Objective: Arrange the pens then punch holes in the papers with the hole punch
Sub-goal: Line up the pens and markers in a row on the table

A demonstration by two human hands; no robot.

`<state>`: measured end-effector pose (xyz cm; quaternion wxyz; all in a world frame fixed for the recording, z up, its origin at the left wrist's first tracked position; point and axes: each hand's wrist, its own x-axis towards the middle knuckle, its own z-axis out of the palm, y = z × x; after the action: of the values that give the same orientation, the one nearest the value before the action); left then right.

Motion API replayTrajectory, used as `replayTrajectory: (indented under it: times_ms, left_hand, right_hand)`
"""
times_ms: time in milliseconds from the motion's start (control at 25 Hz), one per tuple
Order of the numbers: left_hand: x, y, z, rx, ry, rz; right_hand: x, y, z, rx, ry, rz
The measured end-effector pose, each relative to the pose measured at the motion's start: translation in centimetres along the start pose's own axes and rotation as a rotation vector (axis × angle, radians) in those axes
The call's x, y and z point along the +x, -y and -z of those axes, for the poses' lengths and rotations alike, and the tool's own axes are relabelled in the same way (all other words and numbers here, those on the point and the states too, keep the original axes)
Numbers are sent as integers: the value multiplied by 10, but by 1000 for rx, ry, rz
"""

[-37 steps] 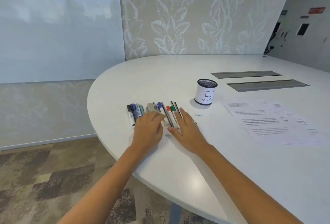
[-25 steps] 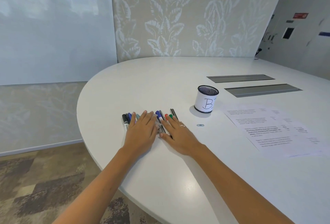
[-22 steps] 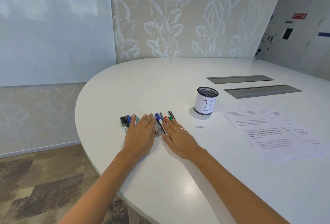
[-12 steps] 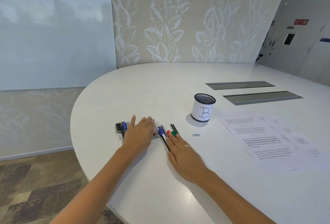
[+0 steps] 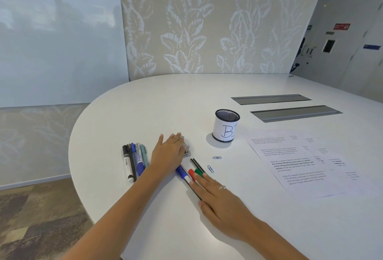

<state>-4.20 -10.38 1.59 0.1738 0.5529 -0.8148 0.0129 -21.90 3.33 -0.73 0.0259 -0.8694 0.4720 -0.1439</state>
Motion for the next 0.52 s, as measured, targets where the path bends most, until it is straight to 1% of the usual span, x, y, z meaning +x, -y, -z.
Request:
replayTrajectory:
  times_ms: [80,160,280,360,440,520]
  left_hand:
    - [-4,8,6,-77,-48,50]
    - [-7,30,14,-29,-51,124]
    - [-12,73,25,87,109,272]
    - [-17,92,28,32,196,303]
    - [-24,98,25,-126,156,283]
    - [-32,99,20,-244,53,266]
  right_hand:
    - [2,2,0,7,13,17]
    - [5,5,-2,17,30,40]
    - [16,16,-6,35,54,75]
    - [28,24,-10,48,50,82]
    - [43,32,-15,65,29,60]
    - [60,40,-22,66,13,9]
